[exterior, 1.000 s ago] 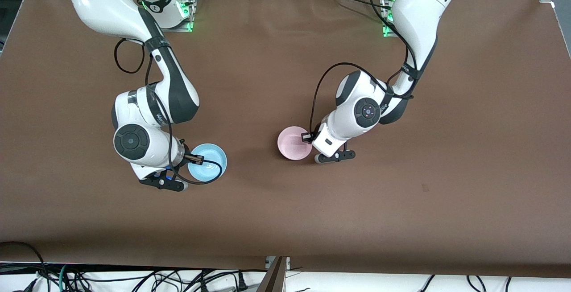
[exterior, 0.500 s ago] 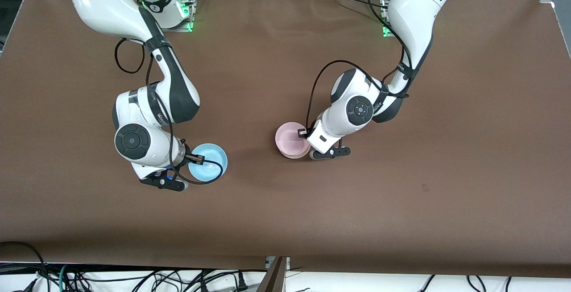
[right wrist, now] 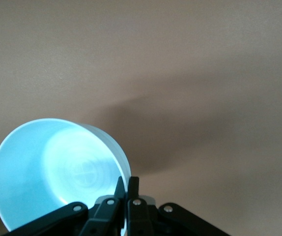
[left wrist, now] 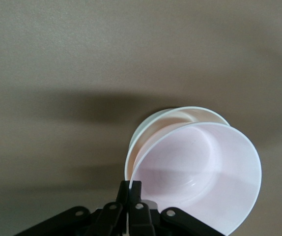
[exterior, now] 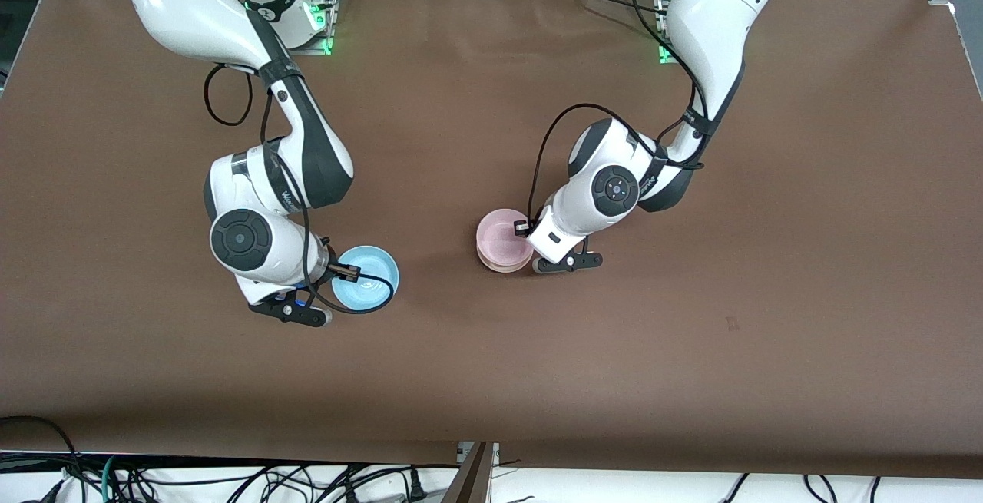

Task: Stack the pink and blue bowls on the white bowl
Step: 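Lower the pink bowl into the white bowl and open the left gripper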

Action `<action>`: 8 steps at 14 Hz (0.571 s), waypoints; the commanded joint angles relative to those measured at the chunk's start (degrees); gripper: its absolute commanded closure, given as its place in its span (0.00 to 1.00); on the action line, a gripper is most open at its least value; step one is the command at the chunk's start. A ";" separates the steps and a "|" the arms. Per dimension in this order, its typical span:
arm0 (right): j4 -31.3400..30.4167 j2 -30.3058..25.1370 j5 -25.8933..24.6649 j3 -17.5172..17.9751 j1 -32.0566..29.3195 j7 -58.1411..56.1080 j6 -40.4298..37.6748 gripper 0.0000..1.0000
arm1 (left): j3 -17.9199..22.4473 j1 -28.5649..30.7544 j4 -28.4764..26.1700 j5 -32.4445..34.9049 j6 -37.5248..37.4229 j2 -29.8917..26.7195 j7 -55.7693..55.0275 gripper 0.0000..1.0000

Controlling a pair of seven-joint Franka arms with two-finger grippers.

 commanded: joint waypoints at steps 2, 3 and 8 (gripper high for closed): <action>2.02 0.54 0.26 0.88 0.22 2.90 -0.60 1.00 | -0.13 0.27 0.47 1.27 -0.01 0.59 -1.14 0.51; 2.11 0.54 0.26 1.32 0.22 3.08 -0.60 1.00 | -0.05 0.27 0.55 1.18 0.08 0.67 -1.14 0.26; 2.46 1.06 0.26 5.18 0.74 12.63 1.76 1.00 | 0.48 3.77 1.08 1.00 -6.04 -4.93 -5.62 0.00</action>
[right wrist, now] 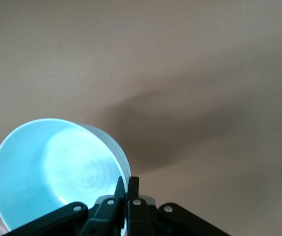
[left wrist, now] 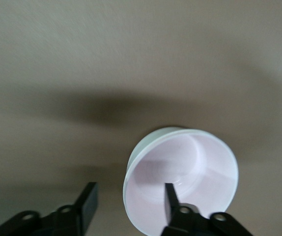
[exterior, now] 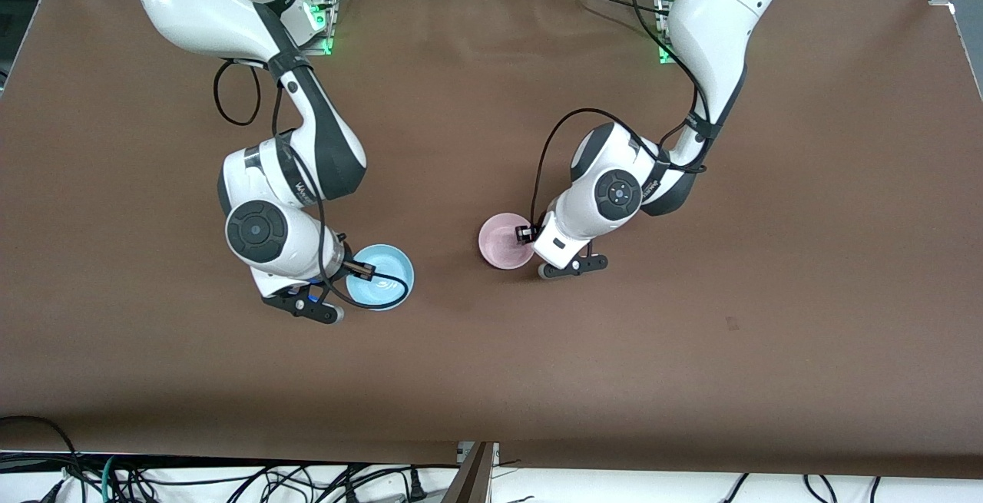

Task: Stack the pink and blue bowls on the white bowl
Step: 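Carry the blue bowl over the pink bowl while the left gripper withdraws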

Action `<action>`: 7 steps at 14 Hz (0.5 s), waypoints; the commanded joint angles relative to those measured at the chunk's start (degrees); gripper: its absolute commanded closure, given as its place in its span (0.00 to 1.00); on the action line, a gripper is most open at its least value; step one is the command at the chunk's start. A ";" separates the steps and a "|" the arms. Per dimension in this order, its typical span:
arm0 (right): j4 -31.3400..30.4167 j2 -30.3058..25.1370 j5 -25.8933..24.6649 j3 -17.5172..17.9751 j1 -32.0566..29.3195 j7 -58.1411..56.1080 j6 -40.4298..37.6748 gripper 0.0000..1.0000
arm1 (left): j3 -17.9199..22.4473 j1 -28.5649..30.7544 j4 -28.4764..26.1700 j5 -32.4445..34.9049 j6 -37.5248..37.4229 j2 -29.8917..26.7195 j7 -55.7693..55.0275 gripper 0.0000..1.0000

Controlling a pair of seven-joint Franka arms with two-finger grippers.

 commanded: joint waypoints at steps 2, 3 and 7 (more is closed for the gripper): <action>1.67 1.55 0.24 2.14 3.43 11.90 3.12 1.00 | 2.43 7.51 -0.41 2.06 -13.23 -10.46 0.04 0.00; 1.58 1.81 0.24 2.23 5.02 15.42 4.35 1.00 | 3.93 9.27 -0.33 4.51 -20.33 -15.11 2.57 0.00; 1.93 4.44 2.51 2.49 12.22 30.71 12.08 1.00 | 4.47 15.60 7.82 11.74 -42.78 -23.85 15.85 0.00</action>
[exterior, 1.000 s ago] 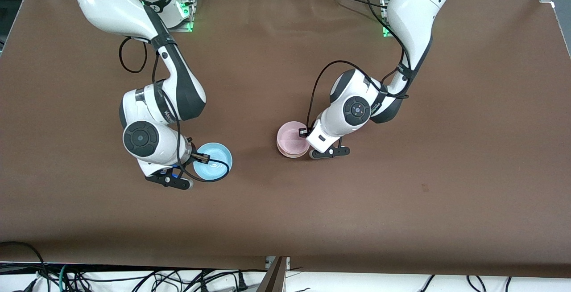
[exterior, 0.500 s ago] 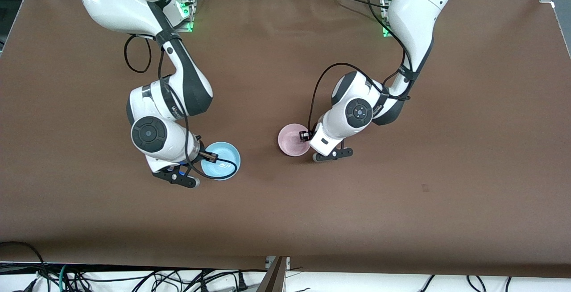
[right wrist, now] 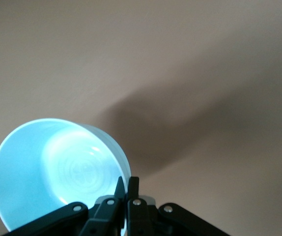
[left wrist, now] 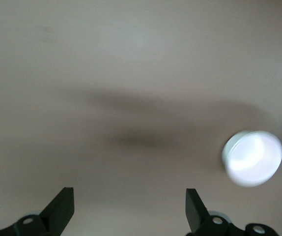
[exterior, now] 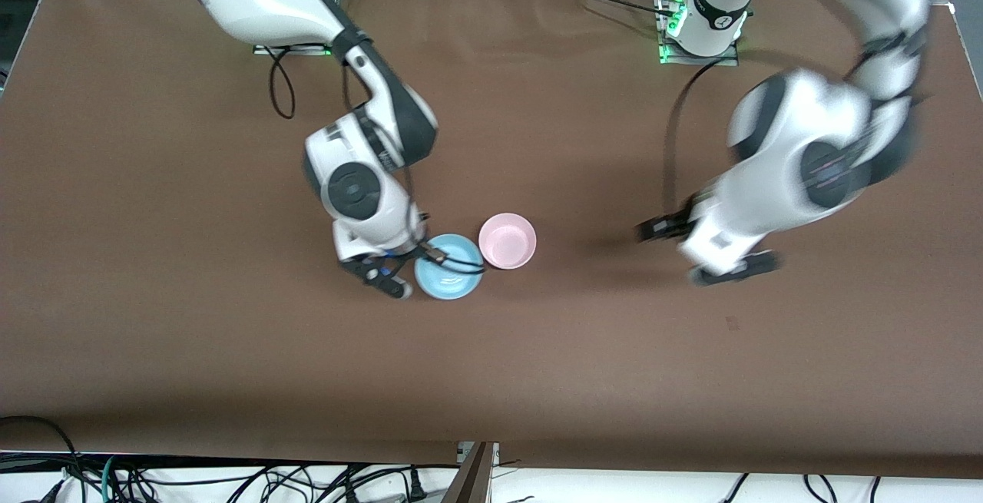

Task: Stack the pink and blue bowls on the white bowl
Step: 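Carry the blue bowl over the pink bowl while the left gripper withdraws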

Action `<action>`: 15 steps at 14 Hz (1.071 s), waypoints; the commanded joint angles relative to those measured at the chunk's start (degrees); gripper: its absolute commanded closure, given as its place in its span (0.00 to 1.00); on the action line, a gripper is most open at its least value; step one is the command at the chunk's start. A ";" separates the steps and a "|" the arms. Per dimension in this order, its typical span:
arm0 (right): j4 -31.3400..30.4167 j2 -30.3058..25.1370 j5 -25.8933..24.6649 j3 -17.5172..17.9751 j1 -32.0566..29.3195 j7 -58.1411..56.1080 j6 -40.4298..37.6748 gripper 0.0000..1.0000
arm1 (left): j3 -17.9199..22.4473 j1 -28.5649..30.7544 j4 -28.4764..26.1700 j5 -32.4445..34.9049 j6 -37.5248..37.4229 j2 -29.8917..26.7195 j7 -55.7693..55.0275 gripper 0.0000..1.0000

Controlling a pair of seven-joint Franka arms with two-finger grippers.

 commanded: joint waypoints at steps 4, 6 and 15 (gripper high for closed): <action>1.49 3.98 1.93 -0.30 7.03 12.99 6.44 1.00 | 5.59 4.57 3.83 4.19 -10.05 -4.25 15.67 0.00; 1.31 3.89 1.93 -0.30 7.30 12.91 6.00 1.00 | 5.60 6.24 3.83 4.28 -11.89 -5.05 17.46 0.00; -1.59 3.45 1.67 -0.39 7.30 12.64 2.66 1.00 | 5.43 6.25 3.91 8.06 -14.36 -5.40 17.81 0.00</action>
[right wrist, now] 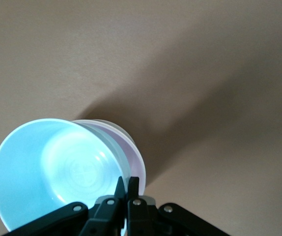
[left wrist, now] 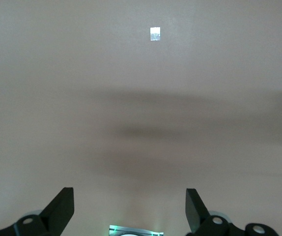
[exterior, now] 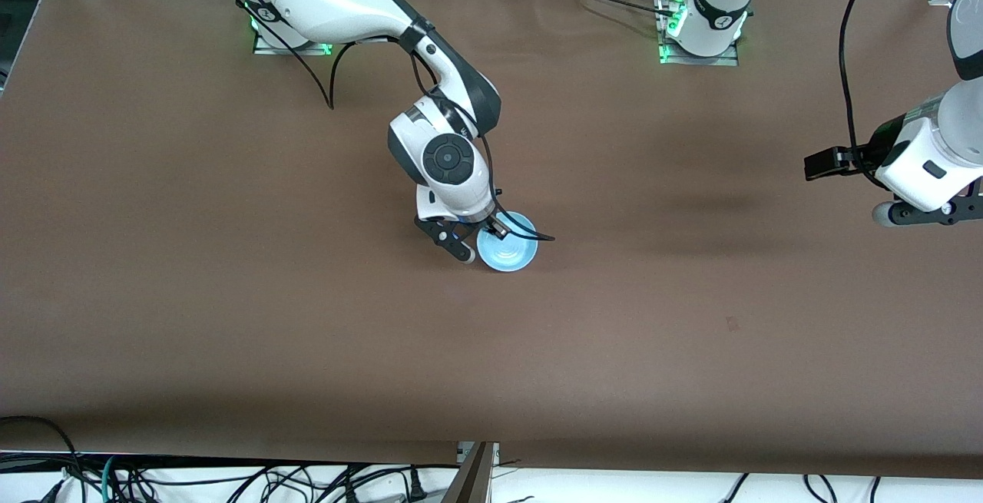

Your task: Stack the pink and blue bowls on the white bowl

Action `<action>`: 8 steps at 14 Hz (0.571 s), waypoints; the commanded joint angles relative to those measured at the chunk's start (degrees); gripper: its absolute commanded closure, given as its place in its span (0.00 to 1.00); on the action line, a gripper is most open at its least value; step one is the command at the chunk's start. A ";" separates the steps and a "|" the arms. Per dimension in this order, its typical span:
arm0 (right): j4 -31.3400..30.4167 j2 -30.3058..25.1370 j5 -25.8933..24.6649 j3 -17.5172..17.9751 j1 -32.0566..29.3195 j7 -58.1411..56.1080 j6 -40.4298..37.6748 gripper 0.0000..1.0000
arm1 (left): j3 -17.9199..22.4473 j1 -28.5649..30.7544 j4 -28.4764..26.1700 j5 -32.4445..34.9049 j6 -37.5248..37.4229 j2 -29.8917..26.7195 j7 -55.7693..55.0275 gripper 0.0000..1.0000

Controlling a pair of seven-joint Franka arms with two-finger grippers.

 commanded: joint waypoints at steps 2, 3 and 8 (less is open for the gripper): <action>-0.38 -0.29 0.92 0.04 0.04 0.31 -1.20 1.00 | -0.01 -0.14 0.70 0.26 -0.81 0.38 1.27 0.00; -0.38 -0.20 1.00 0.04 0.04 0.49 -1.12 1.00 | -0.01 -0.06 0.70 -0.27 -0.72 0.56 1.27 0.00; -0.29 0.15 1.36 0.04 0.04 0.84 -0.41 1.00 | -0.10 -0.41 5.61 -0.63 -0.37 3.90 1.09 0.00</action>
